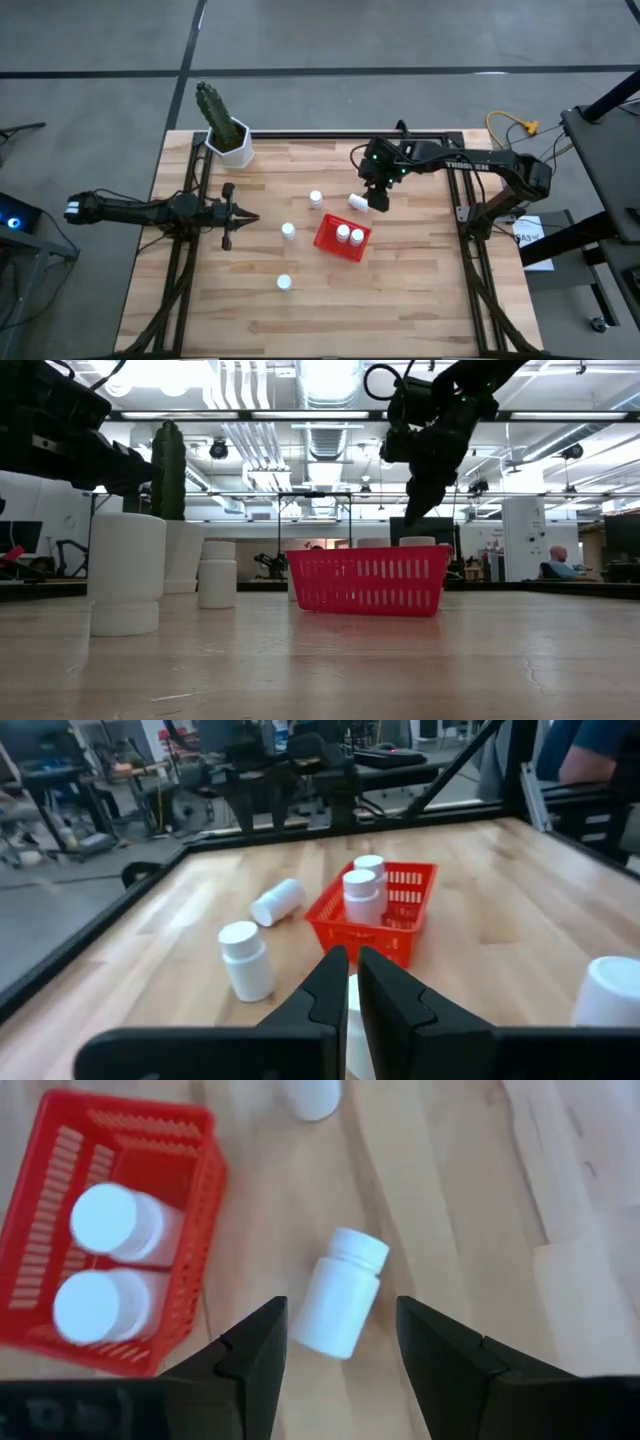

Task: Pick and place pill bottles into a basket
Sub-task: Put the white pill bottle into the red bin

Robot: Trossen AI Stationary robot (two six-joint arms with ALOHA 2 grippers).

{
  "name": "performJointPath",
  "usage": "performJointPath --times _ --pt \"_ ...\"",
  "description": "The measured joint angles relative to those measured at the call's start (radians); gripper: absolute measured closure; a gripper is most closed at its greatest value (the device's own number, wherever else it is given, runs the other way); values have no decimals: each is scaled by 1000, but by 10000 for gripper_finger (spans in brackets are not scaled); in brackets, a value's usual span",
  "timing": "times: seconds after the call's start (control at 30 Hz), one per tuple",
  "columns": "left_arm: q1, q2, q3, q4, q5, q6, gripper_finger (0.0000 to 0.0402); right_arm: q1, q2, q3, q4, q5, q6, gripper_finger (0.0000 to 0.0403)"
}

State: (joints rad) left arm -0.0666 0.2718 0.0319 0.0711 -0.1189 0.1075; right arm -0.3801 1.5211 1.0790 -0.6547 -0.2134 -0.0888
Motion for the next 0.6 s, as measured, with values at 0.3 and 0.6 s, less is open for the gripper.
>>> performJointPath --times 0.3,0.6 --pt "0 0 0 6 -101 116 391 3 24 17 40 34 61 188" --pt "0 0 0 2 -182 119 391 4 25 47 29 38 87 123"
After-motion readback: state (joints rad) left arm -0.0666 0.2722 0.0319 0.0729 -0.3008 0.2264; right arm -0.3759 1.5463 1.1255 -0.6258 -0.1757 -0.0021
